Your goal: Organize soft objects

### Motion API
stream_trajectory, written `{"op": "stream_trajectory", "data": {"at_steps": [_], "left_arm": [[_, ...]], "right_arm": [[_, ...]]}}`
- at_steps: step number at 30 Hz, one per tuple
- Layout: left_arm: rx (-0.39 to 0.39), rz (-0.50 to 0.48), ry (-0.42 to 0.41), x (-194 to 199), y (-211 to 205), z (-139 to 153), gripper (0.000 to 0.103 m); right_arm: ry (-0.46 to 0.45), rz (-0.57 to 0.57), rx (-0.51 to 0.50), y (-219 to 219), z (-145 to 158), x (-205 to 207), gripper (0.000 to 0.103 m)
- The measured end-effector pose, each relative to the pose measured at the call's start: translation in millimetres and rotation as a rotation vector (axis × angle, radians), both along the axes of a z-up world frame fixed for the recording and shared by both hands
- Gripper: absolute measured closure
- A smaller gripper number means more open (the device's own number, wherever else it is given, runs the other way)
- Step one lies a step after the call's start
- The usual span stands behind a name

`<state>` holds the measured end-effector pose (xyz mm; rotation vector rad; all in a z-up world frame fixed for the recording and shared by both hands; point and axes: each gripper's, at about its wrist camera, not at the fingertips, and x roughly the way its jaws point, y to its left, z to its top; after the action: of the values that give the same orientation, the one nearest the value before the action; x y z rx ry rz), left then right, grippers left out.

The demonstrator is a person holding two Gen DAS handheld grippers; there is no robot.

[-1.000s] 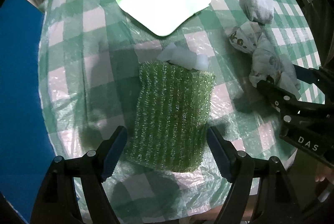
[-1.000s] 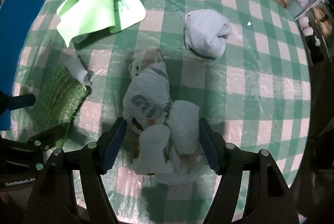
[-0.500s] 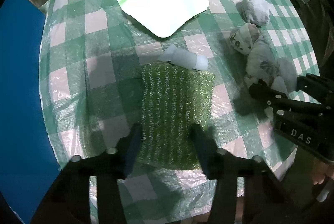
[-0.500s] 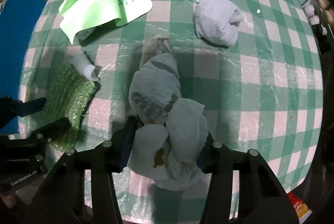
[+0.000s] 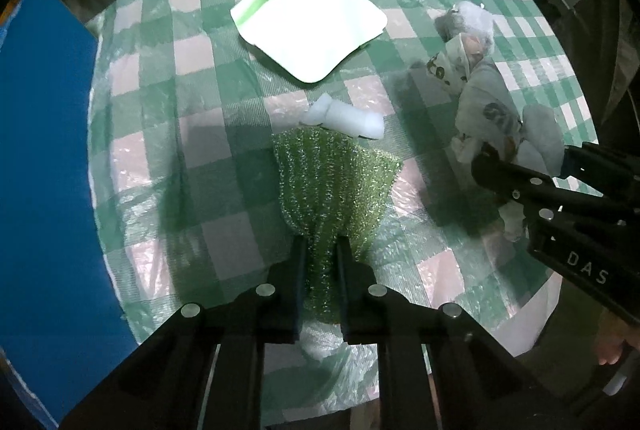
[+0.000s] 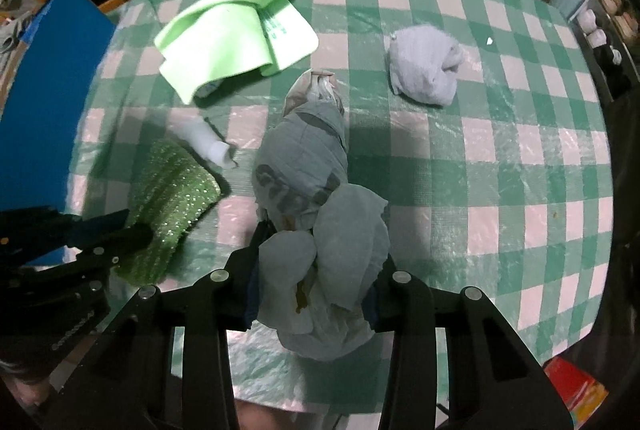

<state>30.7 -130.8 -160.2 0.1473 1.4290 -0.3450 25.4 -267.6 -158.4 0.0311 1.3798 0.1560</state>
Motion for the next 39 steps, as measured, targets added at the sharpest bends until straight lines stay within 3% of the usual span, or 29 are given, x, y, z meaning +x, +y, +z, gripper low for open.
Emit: {"op": "stream_trajectory", "data": {"at_steps": [23, 39], "left_arm": [[0.041, -0.01, -0.218, -23.3, 18.6, 80.5, 0.09], [0.059, 0.014, -0.314, -27.0, 37.7, 108.1, 0.09]], "right_arm": [[-0.176, 0.002, 0.06, 5.5, 89.1, -21.6, 0.064], [-0.243, 0.045, 0.085, 29.9, 119.5, -17.2, 0.064]]}}
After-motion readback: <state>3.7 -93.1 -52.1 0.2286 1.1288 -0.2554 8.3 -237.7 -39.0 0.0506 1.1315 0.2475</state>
